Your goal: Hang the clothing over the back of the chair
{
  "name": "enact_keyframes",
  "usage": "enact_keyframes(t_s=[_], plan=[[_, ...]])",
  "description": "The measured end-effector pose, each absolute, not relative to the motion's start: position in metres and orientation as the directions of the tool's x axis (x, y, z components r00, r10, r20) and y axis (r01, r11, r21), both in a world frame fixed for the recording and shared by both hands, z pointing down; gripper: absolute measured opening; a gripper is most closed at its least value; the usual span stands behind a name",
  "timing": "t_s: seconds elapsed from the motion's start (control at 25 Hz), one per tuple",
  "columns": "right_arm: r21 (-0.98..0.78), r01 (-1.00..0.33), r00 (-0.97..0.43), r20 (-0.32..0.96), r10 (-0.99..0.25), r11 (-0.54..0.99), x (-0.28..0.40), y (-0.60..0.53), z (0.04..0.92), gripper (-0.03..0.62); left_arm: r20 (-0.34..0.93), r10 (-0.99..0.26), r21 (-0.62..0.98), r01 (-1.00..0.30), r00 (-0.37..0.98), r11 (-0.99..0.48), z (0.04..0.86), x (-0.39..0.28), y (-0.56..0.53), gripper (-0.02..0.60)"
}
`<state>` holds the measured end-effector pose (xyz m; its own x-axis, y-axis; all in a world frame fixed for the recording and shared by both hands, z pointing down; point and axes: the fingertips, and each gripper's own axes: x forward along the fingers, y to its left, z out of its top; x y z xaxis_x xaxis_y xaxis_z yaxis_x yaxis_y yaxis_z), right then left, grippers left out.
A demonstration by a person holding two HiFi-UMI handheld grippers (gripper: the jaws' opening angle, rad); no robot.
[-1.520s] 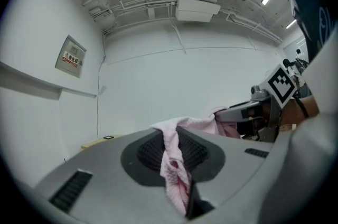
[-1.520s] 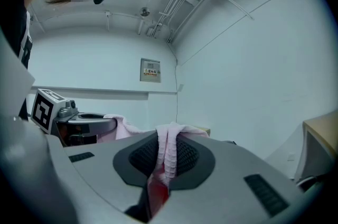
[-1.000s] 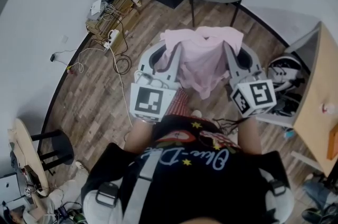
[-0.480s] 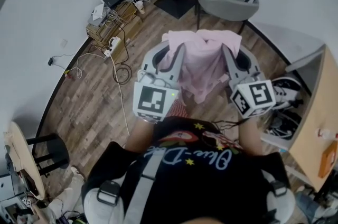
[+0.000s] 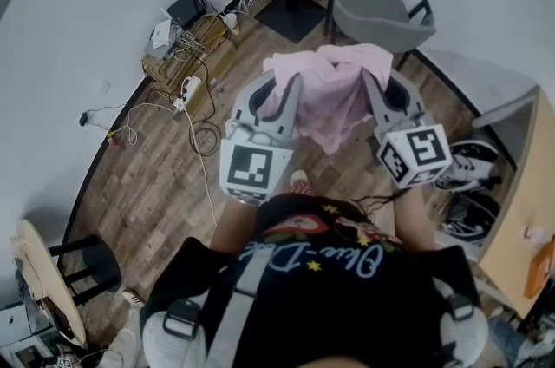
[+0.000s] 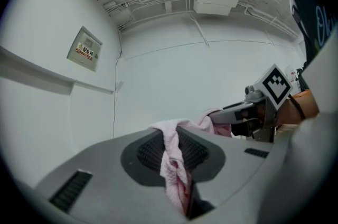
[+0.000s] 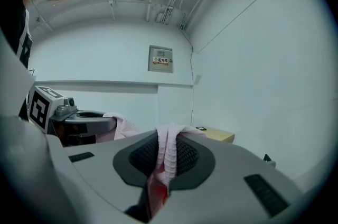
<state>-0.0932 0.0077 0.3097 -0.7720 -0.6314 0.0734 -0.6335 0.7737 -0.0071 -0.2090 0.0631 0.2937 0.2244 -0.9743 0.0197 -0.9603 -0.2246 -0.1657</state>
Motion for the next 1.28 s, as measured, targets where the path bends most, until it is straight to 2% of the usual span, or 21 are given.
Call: enact_keyframes(t_s=[0.48,0.72,1.28], plan=[[-0.016,-0.63,-0.773,0.105,-0.626,0.776,-0.145,-0.037,0.319,0.032,0.012,-0.976,-0.133,-0.967,0.218,-0.218,0.298,-0.259,0.02,0.048],[-0.022,-0.614,-0.786,0.104,-0.609,0.789,-0.151,-0.054,0.326,0.033,0.021,-0.98,-0.132,-0.971,0.2,-0.201,0.305,-0.263,0.006,0.049],[-0.031,-0.49,-0.87,0.076,-0.486,0.871,-0.167,-0.164,0.315,0.033,0.042,-0.996,-0.181,-0.98,0.077,-0.084,0.294,-0.268,-0.088,0.049]])
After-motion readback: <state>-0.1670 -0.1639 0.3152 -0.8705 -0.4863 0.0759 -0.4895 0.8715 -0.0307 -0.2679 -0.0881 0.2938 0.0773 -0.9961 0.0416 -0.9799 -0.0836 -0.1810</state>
